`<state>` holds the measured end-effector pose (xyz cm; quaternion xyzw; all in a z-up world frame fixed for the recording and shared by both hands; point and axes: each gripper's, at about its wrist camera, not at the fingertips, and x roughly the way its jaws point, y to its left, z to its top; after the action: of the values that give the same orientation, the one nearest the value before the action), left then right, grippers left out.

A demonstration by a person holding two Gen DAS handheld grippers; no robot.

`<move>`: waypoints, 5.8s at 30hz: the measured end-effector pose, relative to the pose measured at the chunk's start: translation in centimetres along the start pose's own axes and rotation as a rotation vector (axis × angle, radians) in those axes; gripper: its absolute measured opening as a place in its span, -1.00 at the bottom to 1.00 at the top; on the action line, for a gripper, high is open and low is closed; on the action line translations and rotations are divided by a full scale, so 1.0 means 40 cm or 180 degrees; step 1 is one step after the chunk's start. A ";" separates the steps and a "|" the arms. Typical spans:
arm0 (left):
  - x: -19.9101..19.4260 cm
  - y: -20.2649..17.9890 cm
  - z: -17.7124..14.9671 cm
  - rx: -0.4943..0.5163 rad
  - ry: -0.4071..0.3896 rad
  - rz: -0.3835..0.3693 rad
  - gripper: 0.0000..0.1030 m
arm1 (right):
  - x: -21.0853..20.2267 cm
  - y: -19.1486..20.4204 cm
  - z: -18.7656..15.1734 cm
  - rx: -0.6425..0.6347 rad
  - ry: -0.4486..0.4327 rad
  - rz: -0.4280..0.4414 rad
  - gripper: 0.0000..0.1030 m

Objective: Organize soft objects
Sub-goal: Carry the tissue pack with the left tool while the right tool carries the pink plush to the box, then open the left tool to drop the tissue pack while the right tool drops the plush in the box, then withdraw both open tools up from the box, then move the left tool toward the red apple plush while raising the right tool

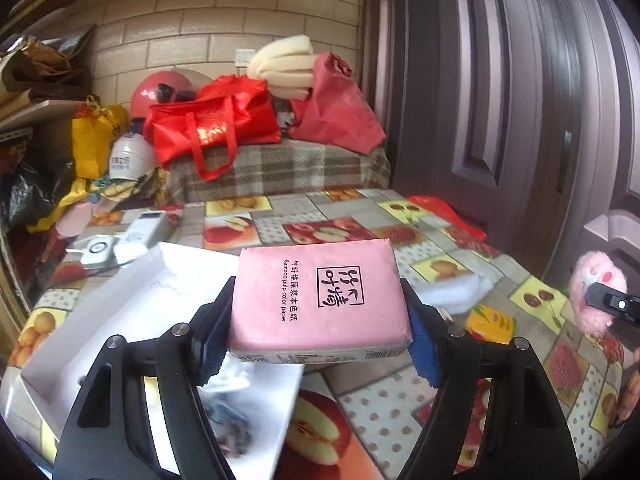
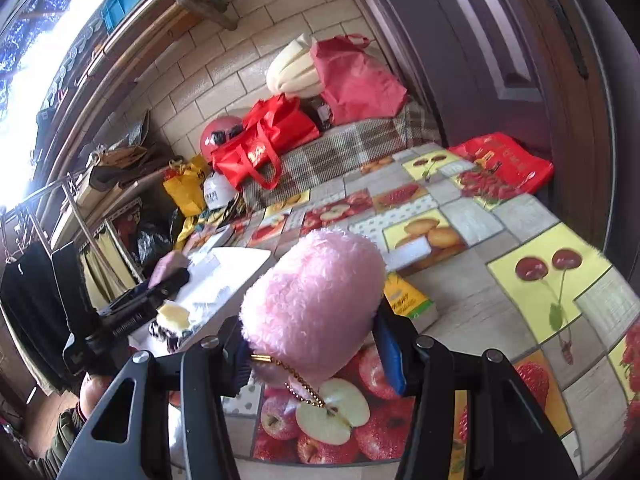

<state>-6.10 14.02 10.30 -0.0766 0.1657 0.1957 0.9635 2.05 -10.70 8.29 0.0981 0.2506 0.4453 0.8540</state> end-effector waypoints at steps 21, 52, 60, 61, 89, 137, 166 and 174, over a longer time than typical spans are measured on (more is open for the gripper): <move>-0.077 0.215 0.001 -0.0784 -0.0230 0.0195 0.45 | -0.002 0.230 0.113 -0.0501 -0.0470 0.0432 0.01; -0.081 0.236 -0.002 -0.0838 -0.0212 0.0183 0.45 | 0.005 0.250 0.114 -0.0513 -0.0440 0.0495 0.01; -0.083 0.238 -0.005 -0.0849 -0.0213 0.0184 0.45 | 0.005 0.256 0.111 -0.0518 -0.0434 0.0491 0.01; -0.082 0.239 -0.004 -0.0848 -0.0214 0.0185 0.45 | 0.006 0.256 0.108 -0.0523 -0.0430 0.0496 0.01; -0.064 0.452 -0.080 -0.1753 0.0083 0.1025 0.48 | 0.500 0.414 -0.053 -0.0418 0.0996 0.0644 0.03; -0.144 0.458 -0.085 -0.1648 -0.0456 0.1662 1.00 | 0.257 0.257 0.011 0.0354 -0.0389 0.0651 1.00; -0.152 0.452 -0.086 -0.1672 -0.0525 0.1646 1.00 | 0.158 0.211 0.040 0.0379 -0.0762 0.0537 1.00; -0.294 0.488 -0.117 -0.2148 -0.1370 0.1771 1.00 | -0.031 0.077 0.109 0.0673 -0.1514 0.0272 1.00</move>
<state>-25.55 26.70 8.44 -0.2952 -0.0958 0.5000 0.8085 1.51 -9.65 13.65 0.2993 0.0835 0.4166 0.8543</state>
